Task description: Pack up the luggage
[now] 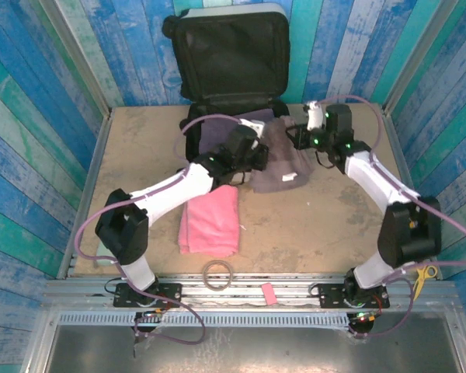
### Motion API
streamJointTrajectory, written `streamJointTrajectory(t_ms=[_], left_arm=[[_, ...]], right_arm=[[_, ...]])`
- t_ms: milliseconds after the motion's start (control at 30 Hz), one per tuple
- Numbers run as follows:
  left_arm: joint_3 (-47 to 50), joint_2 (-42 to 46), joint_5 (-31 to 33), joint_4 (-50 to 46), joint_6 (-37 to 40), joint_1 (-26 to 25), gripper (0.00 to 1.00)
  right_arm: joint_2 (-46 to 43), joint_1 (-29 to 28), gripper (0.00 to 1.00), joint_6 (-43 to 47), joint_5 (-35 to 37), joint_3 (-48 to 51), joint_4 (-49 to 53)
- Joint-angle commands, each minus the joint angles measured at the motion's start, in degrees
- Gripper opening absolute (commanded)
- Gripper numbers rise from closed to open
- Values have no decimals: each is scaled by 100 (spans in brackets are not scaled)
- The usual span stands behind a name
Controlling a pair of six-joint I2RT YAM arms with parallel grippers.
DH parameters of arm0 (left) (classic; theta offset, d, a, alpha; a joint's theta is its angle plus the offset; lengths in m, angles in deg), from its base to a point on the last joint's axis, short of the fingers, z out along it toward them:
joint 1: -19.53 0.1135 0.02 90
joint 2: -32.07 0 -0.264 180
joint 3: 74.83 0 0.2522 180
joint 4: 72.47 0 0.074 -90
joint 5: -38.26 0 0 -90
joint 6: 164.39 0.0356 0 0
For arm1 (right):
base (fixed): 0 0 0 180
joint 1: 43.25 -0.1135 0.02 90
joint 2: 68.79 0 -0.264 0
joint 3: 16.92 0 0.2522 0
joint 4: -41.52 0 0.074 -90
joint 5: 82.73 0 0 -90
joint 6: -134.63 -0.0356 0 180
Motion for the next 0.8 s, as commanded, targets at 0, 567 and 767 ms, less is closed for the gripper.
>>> streamJointTrajectory(t_ms=[0,567,767], left_arm=[[-218,-46,-403,39,277,406,0],[-1948,-2164,-1357,-227,338,1653,0],[-1900,-2230,-1531,-154,255,2088,0]], right_arm=[[677,-43,0,48,-314,-884,12],[3966,-180,0,-454,-840,-4531,512],[4354,-190,10,-489,-809,-4960,527]])
